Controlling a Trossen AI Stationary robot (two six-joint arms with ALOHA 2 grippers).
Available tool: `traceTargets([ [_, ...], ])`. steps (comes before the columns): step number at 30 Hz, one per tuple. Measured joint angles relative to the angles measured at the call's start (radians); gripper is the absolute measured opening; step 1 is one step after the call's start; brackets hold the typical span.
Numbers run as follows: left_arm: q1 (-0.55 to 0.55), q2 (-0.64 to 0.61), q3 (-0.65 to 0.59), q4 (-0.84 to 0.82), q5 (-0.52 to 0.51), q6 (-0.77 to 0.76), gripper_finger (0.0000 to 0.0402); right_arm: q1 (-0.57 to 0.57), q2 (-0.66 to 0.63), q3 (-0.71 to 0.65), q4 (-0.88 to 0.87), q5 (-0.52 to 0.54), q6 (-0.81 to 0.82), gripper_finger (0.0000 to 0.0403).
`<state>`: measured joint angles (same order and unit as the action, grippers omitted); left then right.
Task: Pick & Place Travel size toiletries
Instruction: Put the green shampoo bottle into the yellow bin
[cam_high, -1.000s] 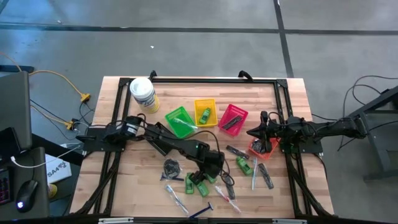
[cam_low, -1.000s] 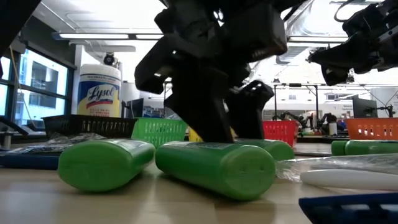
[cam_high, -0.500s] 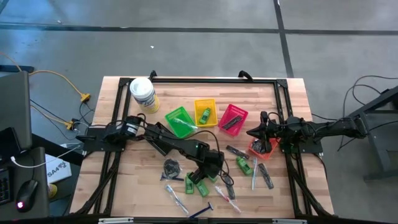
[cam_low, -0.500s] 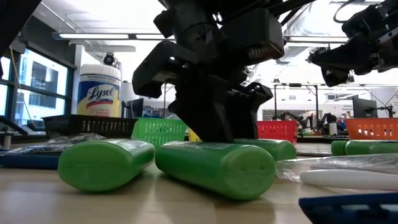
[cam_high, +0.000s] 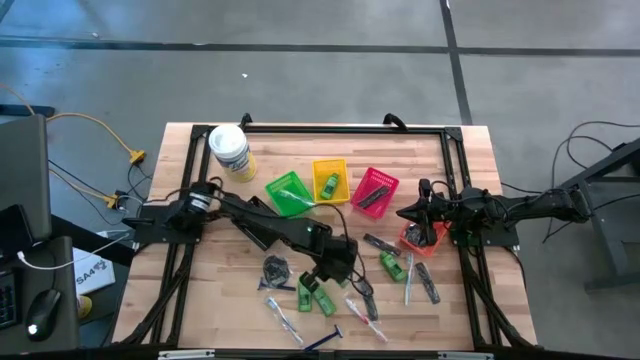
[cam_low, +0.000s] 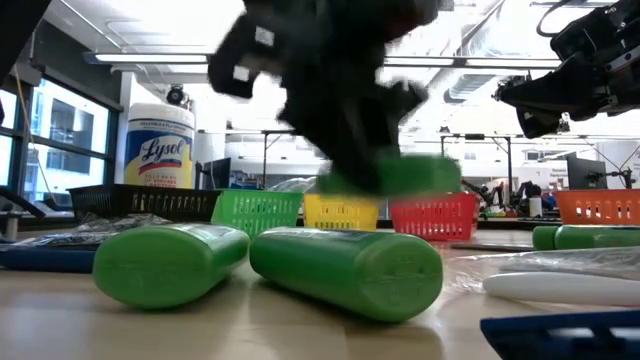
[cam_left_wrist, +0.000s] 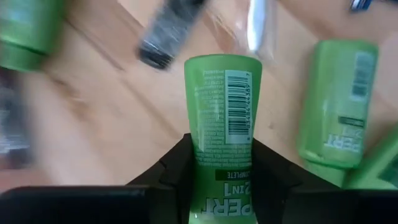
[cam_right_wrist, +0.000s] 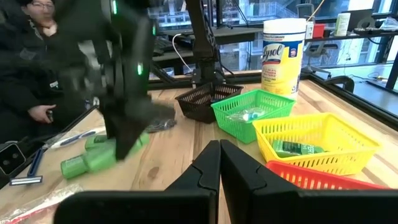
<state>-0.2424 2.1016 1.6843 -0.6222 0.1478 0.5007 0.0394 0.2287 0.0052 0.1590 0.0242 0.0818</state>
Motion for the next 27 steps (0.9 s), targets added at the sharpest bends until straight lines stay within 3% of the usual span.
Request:
traceTargets([
  [8, 0.001, -0.188, 0.000, -0.091, -0.079, 0.003, 0.0107, 0.000, 0.004, 0.000, -0.009, -0.003, 0.000, 0.0003],
  [15, 0.008, -0.383, -0.103, -0.096, 0.027, -0.014, 0.0104, 0.000, 0.017, 0.000, -0.016, -0.003, 0.000, 0.0003],
  [20, 0.010, -0.595, -0.287, -0.031, 0.020, -0.097, 0.0102, 0.000, 0.019, 0.000, -0.019, -0.003, 0.000, 0.0003],
  [27, 0.005, -0.958, -0.701, 0.195, -0.059, -0.253, 0.0102, 0.000, 0.019, 0.000, -0.007, -0.002, 0.000, 0.0003],
])
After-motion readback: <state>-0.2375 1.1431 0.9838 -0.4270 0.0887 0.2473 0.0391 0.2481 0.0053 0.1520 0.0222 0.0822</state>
